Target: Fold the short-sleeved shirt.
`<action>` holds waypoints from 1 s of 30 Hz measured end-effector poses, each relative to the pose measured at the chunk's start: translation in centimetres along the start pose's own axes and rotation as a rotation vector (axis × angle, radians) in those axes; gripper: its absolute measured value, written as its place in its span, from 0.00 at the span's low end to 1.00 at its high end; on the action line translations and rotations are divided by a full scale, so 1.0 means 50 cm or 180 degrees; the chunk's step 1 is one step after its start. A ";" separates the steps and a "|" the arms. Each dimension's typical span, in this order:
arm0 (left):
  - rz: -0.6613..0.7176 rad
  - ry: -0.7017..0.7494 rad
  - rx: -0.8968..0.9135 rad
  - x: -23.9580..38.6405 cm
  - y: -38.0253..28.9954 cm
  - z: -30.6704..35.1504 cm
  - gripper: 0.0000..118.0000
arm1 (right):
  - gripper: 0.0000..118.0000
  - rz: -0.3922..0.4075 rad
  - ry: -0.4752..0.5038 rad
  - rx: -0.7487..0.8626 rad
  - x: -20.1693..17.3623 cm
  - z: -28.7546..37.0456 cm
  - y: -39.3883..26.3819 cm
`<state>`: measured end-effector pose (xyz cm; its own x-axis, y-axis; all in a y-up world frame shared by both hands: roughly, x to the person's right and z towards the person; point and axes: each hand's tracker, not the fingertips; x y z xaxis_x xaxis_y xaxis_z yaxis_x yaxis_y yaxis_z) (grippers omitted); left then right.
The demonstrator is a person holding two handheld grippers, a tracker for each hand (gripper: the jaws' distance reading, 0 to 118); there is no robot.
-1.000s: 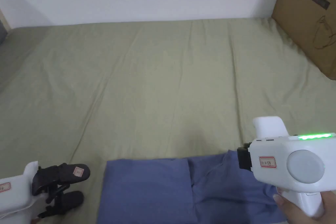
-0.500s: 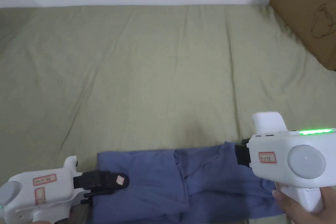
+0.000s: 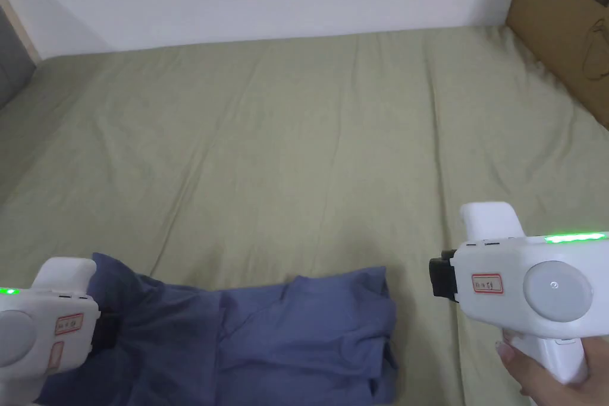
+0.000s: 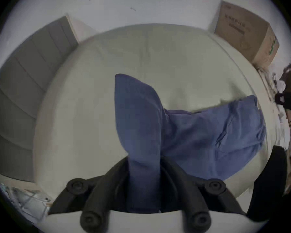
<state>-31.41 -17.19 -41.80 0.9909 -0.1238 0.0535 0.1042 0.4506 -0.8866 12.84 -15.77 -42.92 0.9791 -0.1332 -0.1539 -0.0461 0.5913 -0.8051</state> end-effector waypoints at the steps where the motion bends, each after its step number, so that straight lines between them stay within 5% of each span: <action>1: 0.0057 -0.0118 0.0002 0.007 0.006 0.012 0.07 | 0.01 0.0007 0.0018 0.0014 -0.002 0.005 -0.001; 10: 0.0663 -0.2065 -0.0315 0.250 0.093 0.010 0.08 | 0.01 -0.0070 0.0090 0.0075 0.015 0.031 -0.009; 12: 0.0602 -0.2187 -0.0472 0.318 0.107 -0.032 0.25 | 0.01 -0.0092 0.0073 0.0075 0.025 0.034 -0.011; 14: 0.0442 -0.2170 -0.0594 0.381 0.119 -0.068 0.68 | 0.01 -0.0116 0.0042 0.0064 0.035 0.036 -0.011; 20: 0.0646 -0.2878 -0.0534 0.417 0.115 -0.087 0.91 | 0.01 -0.0185 0.0002 0.0064 0.058 0.035 -0.015; 23: 0.0488 -0.2523 -0.0323 0.376 0.118 -0.056 0.94 | 0.01 -0.0221 0.0009 0.0071 0.063 0.030 -0.014; 25: 0.0288 -0.2177 -0.0193 0.344 0.117 -0.030 0.86 | 0.01 -0.0235 0.0016 0.0078 0.064 0.028 -0.013; 28: 0.0046 -0.1902 0.0058 0.322 0.116 -0.002 0.03 | 0.01 -0.0238 0.0030 0.0095 0.064 0.026 -0.012; 30: 0.0044 -0.1910 0.0071 0.324 0.113 -0.001 0.01 | 0.01 -0.0243 0.0030 0.0110 0.065 0.027 -0.012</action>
<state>-14.77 -16.69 -45.97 0.8667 0.4002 0.2979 0.0863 0.4678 -0.8796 16.29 -15.49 -42.18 0.9776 -0.1862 -0.0985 0.0355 0.6062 -0.7945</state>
